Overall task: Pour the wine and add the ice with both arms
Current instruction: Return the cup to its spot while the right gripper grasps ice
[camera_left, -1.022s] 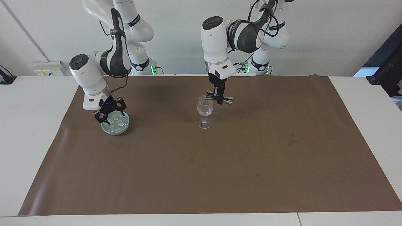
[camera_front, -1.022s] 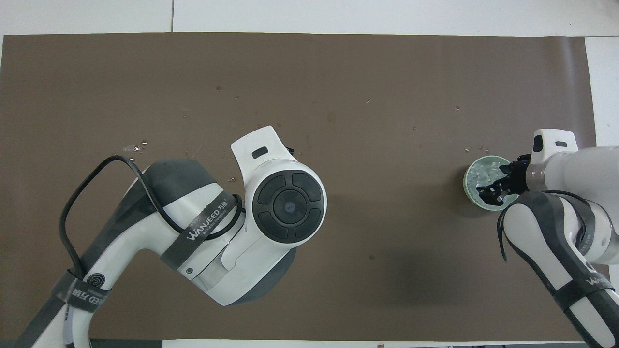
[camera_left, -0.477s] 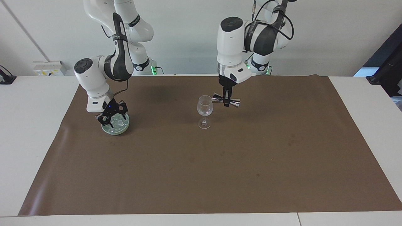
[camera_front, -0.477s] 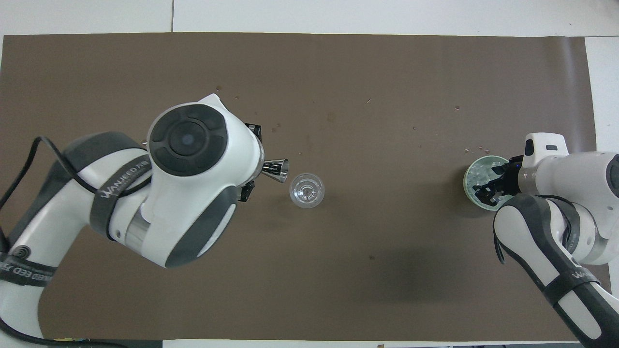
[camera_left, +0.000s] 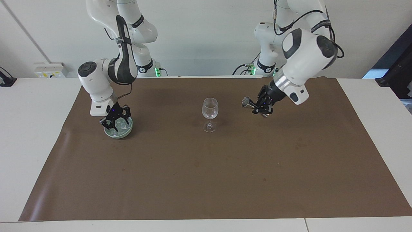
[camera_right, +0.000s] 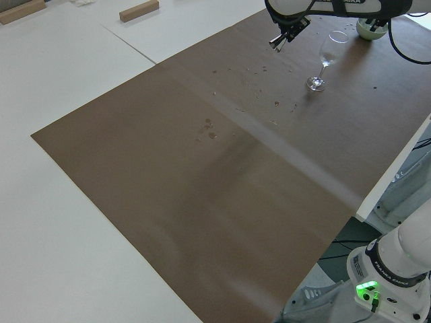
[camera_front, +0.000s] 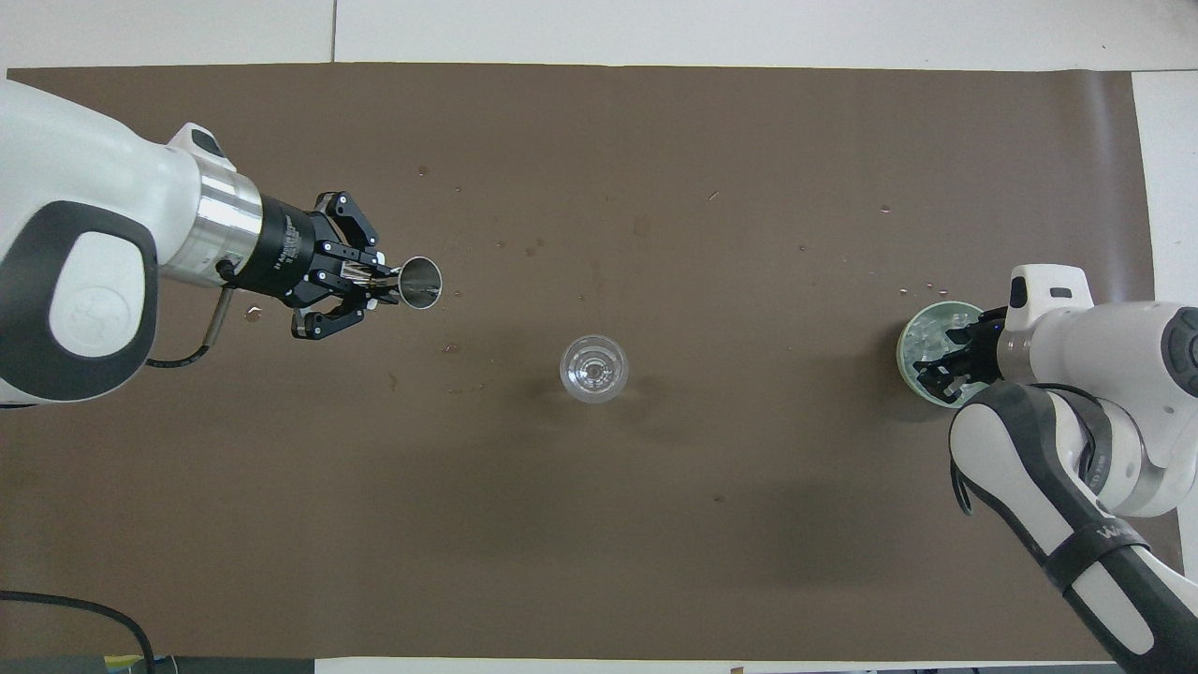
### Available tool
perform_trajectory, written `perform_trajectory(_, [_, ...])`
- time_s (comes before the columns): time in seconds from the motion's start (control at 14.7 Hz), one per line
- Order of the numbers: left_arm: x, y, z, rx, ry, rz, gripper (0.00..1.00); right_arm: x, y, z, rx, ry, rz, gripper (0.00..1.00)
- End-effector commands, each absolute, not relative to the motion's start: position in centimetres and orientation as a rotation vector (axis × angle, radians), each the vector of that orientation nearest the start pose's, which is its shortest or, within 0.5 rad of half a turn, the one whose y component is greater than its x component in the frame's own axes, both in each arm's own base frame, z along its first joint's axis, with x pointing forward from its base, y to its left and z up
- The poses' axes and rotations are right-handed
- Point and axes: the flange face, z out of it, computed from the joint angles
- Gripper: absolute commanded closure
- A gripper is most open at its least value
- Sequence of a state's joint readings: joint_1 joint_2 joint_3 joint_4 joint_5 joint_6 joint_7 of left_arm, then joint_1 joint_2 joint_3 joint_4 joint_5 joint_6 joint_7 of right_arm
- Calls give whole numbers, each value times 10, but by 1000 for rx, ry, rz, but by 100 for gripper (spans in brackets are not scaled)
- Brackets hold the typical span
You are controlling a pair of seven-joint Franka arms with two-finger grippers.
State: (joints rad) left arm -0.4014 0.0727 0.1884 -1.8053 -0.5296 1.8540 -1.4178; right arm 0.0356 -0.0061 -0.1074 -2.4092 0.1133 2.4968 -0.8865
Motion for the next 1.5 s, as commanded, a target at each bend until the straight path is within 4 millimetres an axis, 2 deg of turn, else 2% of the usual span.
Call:
perform_trajectory(0.0, [546, -100, 489, -2692, -2254, 833, 100, 491, -40, 321, -2899, -1117, -208, 42])
perform_trajectory(0.14, [545, -62, 463, -2816, -2248, 981, 100, 490, -40, 320, -2899, -1114, -203, 45])
perform_trajectory(0.27, [551, -27, 437, -2802, -2315, 1188, 100, 489, -40, 320, -2900, -1112, -203, 51])
perform_trajectory(0.34, [555, -15, 428, -2782, -2354, 1248, 100, 489, -40, 320, -2900, -1112, -203, 55])
perform_trajectory(0.41, [554, -2, 422, -2842, -2329, 1234, 100, 489, -40, 320, -2900, -1110, -201, 58])
perform_trajectory(0.48, [556, 17, 402, -2877, -2319, 1269, 100, 489, -40, 320, -2900, -1110, -203, 60])
perform_trajectory(0.54, [557, 38, 382, -2864, -2347, 1401, 100, 489, -39, 320, -2899, -1112, -203, 60])
perform_trajectory(0.68, [563, 63, 364, -2902, -2335, 1437, 100, 490, -38, 320, -2899, -1112, -203, 61])
perform_trajectory(0.82, [571, 101, 342, -2829, -2458, 1407, 100, 490, -37, 320, -2898, -1114, -203, 63])
perform_trajectory(0.95, [587, 118, 323, -2798, -2500, 1398, 100, 489, -36, 320, -2897, -1116, -201, 64])
perform_trajectory(1.09, [585, 135, 311, -2795, -2533, 1379, 100, 488, -35, 319, -2896, -1115, -196, 68])
perform_trajectory(1.16, [587, 138, 295, -2755, -2566, 1416, 100, 488, -35, 319, -2896, -1115, -196, 70])
perform_trajectory(1.29, [583, 161, 283, -2721, -2679, 1409, 100, 487, -35, 318, -2895, -1115, -194, 76])
perform_trajectory(1.43, [578, 165, 265, -2722, -2676, 1453, 100, 487, -34, 318, -2894, -1117, -194, 82])
